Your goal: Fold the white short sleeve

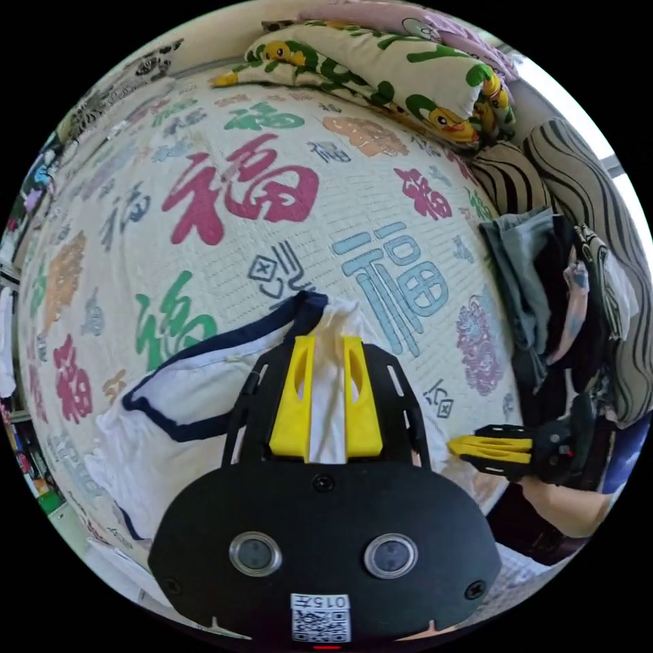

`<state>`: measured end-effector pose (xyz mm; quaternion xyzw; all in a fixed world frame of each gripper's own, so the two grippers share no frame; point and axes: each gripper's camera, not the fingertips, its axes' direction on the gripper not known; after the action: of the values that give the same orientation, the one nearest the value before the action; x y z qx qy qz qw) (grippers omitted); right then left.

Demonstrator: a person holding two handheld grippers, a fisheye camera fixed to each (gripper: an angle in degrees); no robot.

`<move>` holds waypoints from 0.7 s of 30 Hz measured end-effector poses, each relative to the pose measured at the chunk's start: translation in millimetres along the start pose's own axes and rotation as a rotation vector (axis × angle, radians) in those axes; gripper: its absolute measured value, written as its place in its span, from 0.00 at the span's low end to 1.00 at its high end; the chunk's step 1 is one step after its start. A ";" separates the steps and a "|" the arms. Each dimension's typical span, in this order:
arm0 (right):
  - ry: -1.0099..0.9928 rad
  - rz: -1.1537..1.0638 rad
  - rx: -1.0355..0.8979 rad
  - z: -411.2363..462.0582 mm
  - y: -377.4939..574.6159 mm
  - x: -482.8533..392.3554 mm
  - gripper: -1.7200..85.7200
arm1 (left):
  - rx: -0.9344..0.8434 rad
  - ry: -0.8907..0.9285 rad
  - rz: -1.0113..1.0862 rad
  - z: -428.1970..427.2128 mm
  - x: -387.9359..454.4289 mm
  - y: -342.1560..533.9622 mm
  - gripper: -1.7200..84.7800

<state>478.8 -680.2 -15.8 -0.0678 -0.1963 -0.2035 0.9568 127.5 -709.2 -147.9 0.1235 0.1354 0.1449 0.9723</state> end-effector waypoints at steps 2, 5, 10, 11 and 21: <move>0.052 0.028 -0.027 -2.8 -0.1 -4.9 0.01 | 0.073 -0.017 -0.026 -25.3 -16.0 33.3 0.10; 0.153 0.092 -0.053 -16.5 2.3 -14.4 0.01 | 0.157 0.011 -0.112 -67.6 -60.3 108.8 0.10; 0.094 0.104 0.026 -49.6 -21.8 -70.2 0.03 | 0.234 0.013 -0.472 -117.6 -175.1 269.5 0.10; 0.083 0.069 0.049 -52.4 -38.4 -95.8 0.04 | 0.247 0.032 -0.582 -123.2 -207.4 309.4 0.11; -0.060 -0.273 0.046 23.9 -267.8 -355.6 0.09 | 0.299 0.267 -0.777 -91.9 -357.9 427.4 0.15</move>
<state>60.3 -789.3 -124.0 -0.0249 -0.2369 -0.3249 0.9153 -335.8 -407.1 -32.8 0.1831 0.3159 -0.2384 0.8999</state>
